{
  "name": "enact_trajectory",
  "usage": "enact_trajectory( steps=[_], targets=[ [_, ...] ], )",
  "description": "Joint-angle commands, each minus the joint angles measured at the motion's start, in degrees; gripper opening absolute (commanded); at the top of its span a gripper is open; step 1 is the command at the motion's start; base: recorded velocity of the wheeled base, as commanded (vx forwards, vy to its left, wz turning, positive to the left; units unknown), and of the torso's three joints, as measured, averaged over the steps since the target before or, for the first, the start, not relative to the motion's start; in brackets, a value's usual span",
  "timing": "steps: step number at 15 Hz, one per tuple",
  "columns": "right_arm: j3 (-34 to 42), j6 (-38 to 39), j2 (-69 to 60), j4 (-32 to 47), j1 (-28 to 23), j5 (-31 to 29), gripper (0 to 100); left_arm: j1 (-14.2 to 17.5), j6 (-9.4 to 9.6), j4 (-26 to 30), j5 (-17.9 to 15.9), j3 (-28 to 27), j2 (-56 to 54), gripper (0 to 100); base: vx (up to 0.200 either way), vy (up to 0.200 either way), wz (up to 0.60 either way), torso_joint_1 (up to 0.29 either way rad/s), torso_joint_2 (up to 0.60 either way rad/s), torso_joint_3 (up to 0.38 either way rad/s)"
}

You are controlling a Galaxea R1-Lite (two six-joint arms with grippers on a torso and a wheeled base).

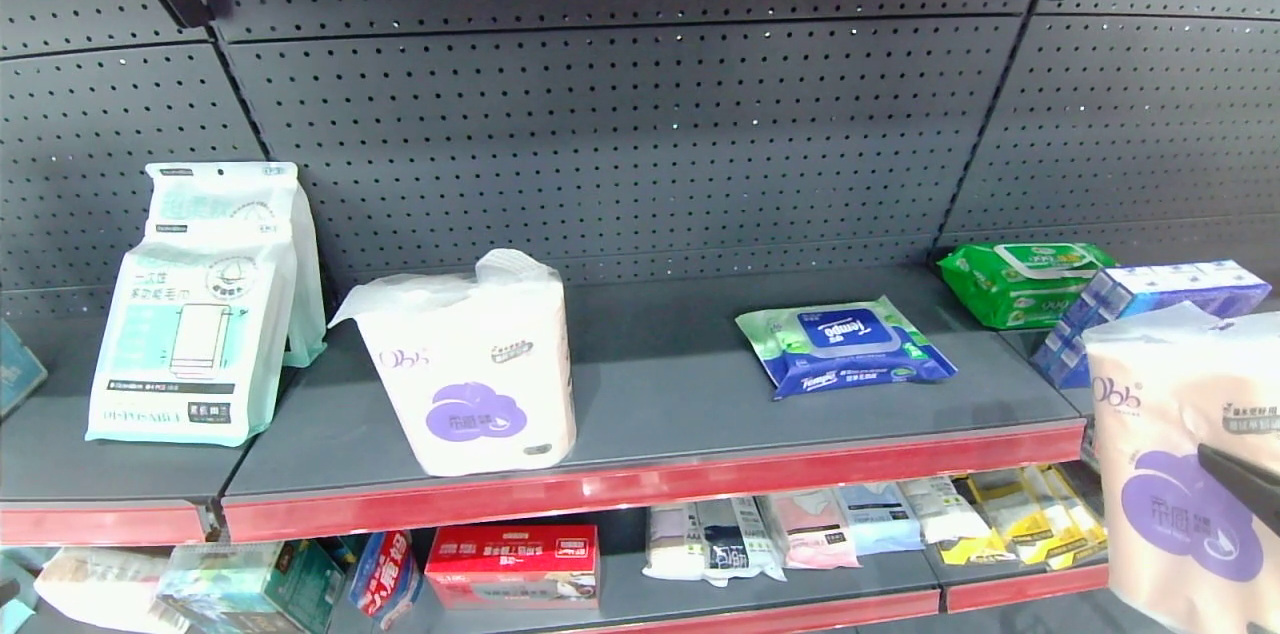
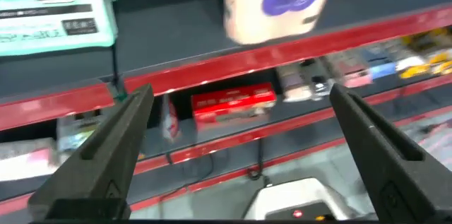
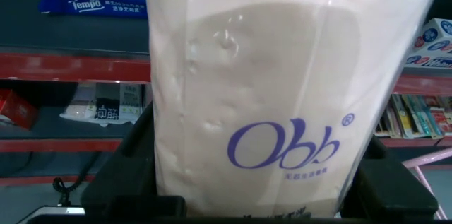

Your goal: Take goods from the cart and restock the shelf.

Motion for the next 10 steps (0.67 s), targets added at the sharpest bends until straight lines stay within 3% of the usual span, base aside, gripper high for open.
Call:
enact_trajectory(
  steps=[1,4,6,10],
  targets=[
    [-0.61,0.03,1.66,-0.08,0.20,0.04,0,0.02,0.30,-0.21,0.36,1.00,0.53,100,0.000,0.000,0.00,0.000,0.00,0.000],
    [-0.08,0.47,1.13,-0.08,0.03,0.04,0,0.29,0.03,-1.79,0.98,1.35,1.06,100,0.000,0.000,0.00,0.000,0.00,0.000],
    [0.10,1.00,-1.42,0.00,0.03,0.22,0,0.46,0.03,-3.11,3.26,1.35,1.85,100,0.000,0.000,0.00,0.000,0.00,0.000],
    [2.47,0.82,-6.87,0.09,0.73,1.01,0,0.46,-0.05,-3.37,3.35,1.00,0.80,100,0.000,0.000,0.00,0.000,0.00,0.000]
  ],
)
